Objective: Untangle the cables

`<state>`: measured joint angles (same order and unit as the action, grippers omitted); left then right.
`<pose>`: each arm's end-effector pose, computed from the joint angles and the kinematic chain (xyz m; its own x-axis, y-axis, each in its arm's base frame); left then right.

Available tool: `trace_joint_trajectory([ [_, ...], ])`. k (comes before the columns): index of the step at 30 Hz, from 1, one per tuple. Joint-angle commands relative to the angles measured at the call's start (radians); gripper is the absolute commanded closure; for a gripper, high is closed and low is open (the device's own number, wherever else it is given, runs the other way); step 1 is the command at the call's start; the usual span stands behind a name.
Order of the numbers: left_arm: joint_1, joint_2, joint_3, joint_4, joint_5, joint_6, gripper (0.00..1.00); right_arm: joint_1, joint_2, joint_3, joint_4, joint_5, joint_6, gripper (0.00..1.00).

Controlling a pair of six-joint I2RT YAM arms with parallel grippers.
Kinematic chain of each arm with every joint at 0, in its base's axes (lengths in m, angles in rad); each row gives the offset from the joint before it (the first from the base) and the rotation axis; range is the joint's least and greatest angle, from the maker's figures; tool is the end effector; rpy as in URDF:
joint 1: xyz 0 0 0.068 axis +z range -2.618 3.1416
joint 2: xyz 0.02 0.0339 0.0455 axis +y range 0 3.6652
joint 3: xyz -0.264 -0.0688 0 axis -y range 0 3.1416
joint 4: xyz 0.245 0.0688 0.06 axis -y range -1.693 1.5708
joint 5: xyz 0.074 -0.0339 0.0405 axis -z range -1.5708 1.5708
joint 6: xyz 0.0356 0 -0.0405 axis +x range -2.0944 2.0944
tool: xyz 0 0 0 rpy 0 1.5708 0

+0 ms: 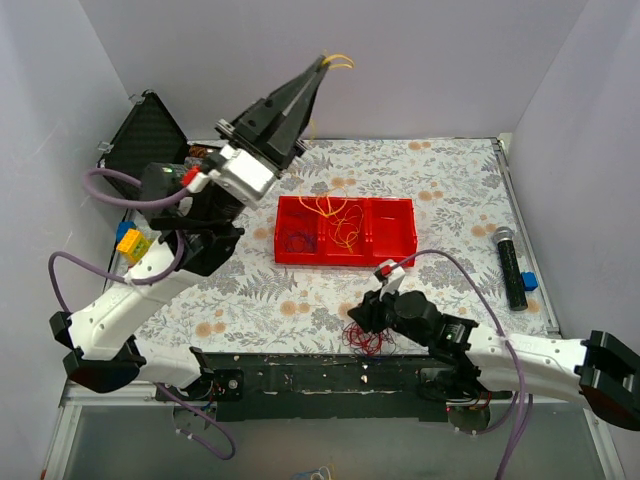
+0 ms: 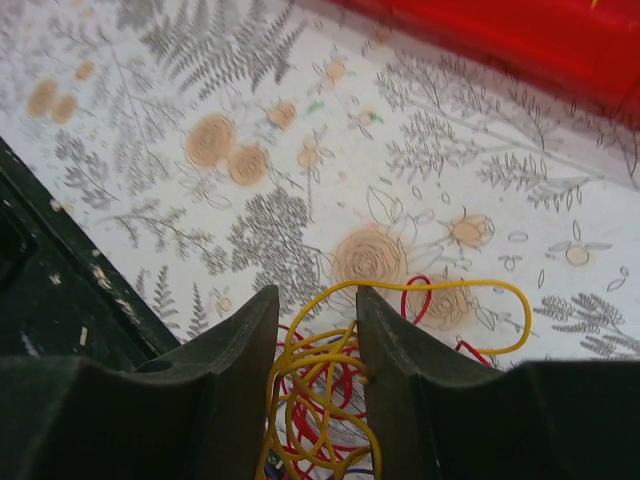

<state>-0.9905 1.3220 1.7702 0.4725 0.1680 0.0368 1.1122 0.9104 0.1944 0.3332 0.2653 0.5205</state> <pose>0.1134 -0.1838 0.6165 0.4685 -0.6485 -0.6000 0.8634 0.4801 0.1553 0.0893 0.1598 0.1660 -0.5202 0.0303 -0.8535 -0.5751 0.7264 0.3764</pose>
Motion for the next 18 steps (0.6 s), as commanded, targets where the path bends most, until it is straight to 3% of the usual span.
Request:
trace_joint_trajectory([
  [1, -0.004, -0.041, -0.142, -0.018, -0.099, 0.002, 1.0, 0.001, -0.135, 0.094, -0.042, 0.034, -0.066, 0.54],
  [9, 0.001, -0.03, -0.363, 0.028, -0.275, 0.021, 1.0, 0.001, -0.35, 0.106, -0.154, 0.071, -0.091, 0.51],
  [18, 0.058, 0.023, -0.534, 0.113, -0.3, 0.002, 1.0, 0.001, -0.465, 0.089, -0.258, 0.092, -0.053, 0.5],
])
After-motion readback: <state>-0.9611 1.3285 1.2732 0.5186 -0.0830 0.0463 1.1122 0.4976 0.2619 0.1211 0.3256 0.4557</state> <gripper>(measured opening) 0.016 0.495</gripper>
